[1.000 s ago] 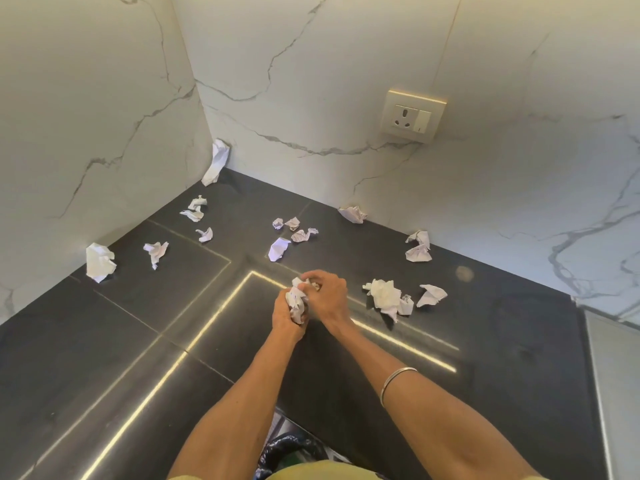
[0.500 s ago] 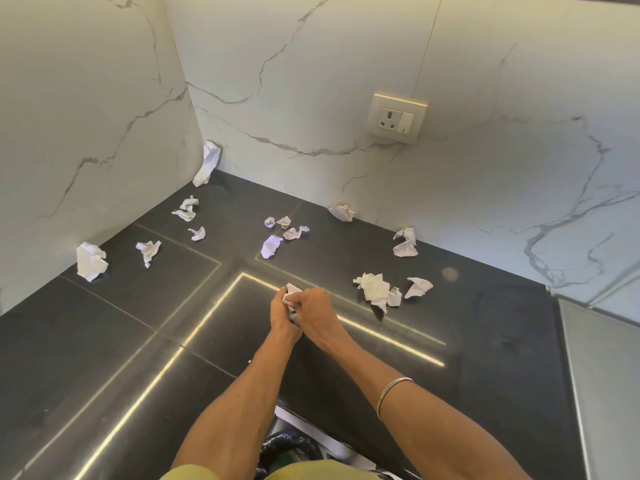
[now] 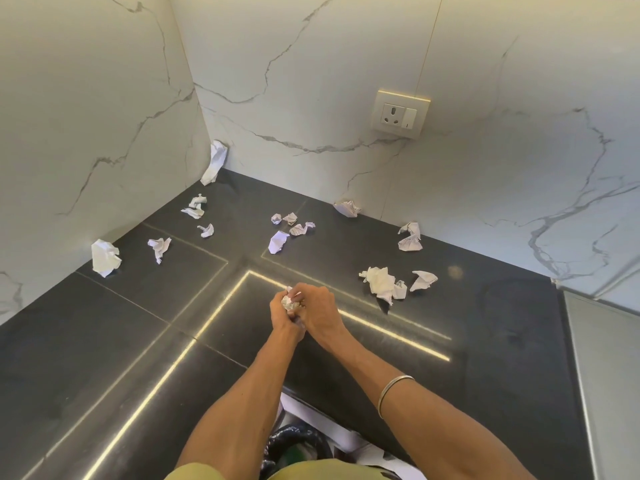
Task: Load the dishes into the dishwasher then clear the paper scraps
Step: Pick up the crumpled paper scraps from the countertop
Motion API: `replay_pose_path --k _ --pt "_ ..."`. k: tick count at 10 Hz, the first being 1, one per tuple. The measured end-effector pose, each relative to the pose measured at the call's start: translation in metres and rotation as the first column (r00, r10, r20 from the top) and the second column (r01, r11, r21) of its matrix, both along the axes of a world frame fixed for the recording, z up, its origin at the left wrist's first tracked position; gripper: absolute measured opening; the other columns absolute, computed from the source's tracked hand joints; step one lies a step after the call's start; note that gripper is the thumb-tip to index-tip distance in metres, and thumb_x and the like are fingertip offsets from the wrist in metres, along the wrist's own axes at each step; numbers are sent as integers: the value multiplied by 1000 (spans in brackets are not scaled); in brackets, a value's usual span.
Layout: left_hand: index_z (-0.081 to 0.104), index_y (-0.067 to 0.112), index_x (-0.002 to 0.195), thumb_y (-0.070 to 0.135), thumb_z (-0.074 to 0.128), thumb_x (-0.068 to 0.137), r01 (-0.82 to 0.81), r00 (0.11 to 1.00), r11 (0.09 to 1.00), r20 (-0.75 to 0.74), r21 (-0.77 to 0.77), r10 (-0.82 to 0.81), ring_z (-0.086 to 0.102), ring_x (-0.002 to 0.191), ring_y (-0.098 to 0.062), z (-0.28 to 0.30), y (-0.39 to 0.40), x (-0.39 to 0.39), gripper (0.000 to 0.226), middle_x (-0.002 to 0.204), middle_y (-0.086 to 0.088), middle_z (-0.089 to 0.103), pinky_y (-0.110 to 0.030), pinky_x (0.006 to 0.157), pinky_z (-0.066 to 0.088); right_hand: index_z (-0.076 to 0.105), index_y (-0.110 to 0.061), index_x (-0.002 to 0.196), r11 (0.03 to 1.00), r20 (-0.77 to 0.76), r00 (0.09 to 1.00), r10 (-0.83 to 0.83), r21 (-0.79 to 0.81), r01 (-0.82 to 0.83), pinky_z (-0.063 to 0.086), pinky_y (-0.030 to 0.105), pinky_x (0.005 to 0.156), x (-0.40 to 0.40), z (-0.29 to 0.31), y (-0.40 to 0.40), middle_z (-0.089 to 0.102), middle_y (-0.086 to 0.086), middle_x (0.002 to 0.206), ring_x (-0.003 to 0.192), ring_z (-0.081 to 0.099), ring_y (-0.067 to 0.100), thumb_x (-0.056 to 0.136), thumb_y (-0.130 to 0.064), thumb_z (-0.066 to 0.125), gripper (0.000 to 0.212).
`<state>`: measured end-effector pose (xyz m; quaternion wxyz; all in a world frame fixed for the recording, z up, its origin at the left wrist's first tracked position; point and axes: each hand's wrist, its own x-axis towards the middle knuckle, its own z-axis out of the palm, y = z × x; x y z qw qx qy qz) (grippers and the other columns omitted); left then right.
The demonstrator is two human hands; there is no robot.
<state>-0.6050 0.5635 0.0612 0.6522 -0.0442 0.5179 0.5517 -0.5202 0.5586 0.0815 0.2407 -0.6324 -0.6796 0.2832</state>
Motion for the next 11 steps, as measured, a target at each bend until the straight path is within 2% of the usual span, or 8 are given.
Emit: replay_pose_path --k 1,2,3,4,6,8,10,11 --pt "63 13 60 27 60 79 -5 999 999 35 -33 6 59 60 -16 0 -7 -5 24 62 0 60 -25 64 48 10 33 120 962 601 791 114 133 -239 23 -1 57 -23 -23 -7 22 55 91 91 10 74 95 -58 -7 96" --pt "62 11 53 30 51 88 18 996 999 87 29 -20 62 54 -19 4 -17 -7 42 56 -4 59 -28 61 52 68 -9 105 930 560 761 327 -49 -364 39 8 93 -33 -37 -38 61 9 96 85 58 10 104 -27 41 33" --pt "61 6 75 27 41 95 11 994 995 105 98 -21 63 63 -22 8 -30 -6 35 66 -10 60 -30 68 53 76 -21 91 956 -108 994 -25 288 55 46 11 86 -15 -17 -49 55 -5 109 97 50 1 93 -17 61 15" --pt "60 5 81 27 41 96 41 992 993 111 113 -53 64 67 -23 7 -42 -4 33 71 -12 61 -30 65 56 73 -30 99 902 -49 992 -114 412 124 45 15 95 -14 -9 -68 53 -7 127 119 46 6 86 -32 66 15" --pt "55 9 69 19 36 98 153 987 982 -72 111 -146 60 47 -16 1 -72 4 36 56 -5 55 -19 47 50 47 -11 141 991 -342 933 -115 31 134 41 20 98 -20 6 -91 55 9 135 121 54 20 98 -16 50 44" --pt "63 9 104 34 49 85 119 974 982 -209 143 -88 61 79 -16 3 -103 13 34 93 -2 60 -21 70 47 66 -11 116 978 -466 861 -206 -57 203 56 25 84 -24 0 -118 67 8 112 95 65 14 99 -29 37 38" --pt "66 12 82 34 58 86 -105 980 991 -163 84 118 63 65 -19 16 -136 15 24 75 -6 63 -32 65 53 66 -13 113 980 -543 822 -171 -180 85 51 11 68 -16 0 -133 70 1 99 84 66 10 104 -22 34 35" --pt "66 13 83 37 59 85 -176 970 983 -163 55 183 64 69 -19 15 -155 22 25 80 -6 63 -31 68 54 68 -18 113 977 -565 811 -153 -209 39 57 32 83 -14 -2 -149 72 1 101 91 68 14 103 -25 35 35"
